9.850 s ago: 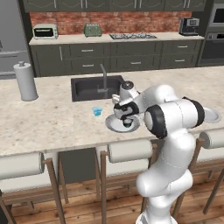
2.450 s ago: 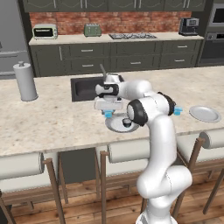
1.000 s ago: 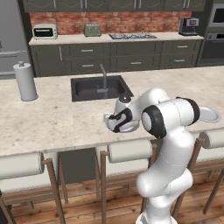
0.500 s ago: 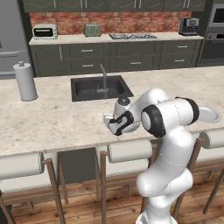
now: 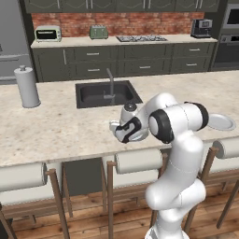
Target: Place two yogurt containers on each plate.
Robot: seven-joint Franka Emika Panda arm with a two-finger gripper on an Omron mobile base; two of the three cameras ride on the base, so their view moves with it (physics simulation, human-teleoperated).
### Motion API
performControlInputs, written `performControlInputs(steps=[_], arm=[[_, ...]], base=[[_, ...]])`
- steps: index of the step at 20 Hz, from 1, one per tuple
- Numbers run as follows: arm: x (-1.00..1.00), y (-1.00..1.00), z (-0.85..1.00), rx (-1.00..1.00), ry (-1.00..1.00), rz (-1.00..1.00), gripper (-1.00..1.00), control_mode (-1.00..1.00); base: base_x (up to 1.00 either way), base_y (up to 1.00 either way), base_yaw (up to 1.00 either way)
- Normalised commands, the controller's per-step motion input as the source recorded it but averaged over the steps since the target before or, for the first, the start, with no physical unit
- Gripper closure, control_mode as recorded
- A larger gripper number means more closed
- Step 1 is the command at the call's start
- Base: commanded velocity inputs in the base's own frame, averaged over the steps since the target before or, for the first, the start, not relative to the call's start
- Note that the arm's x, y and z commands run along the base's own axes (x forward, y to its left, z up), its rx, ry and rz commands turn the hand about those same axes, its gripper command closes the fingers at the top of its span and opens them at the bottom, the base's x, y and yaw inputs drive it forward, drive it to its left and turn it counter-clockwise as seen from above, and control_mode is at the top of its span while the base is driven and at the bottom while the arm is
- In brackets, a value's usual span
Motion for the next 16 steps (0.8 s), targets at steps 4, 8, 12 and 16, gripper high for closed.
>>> performControlInputs(steps=[4, 8, 12, 16], arm=[[0.11, 0.00, -0.14, 0.00, 0.00, 0.00, 1.00, -1.00], [0.17, 0.00, -0.14, 0.00, 0.01, 0.00, 1.00, -1.00], [0.21, 0.00, -0.11, 0.00, 0.03, 0.00, 1.00, -1.00], [0.23, 0.02, -0.10, 0.01, 0.08, 0.00, 1.00, -1.00]], base=[[0.00, 0.00, 0.00], [0.00, 0.00, 0.00], [0.00, 0.00, 0.00], [0.00, 0.00, 0.00]])
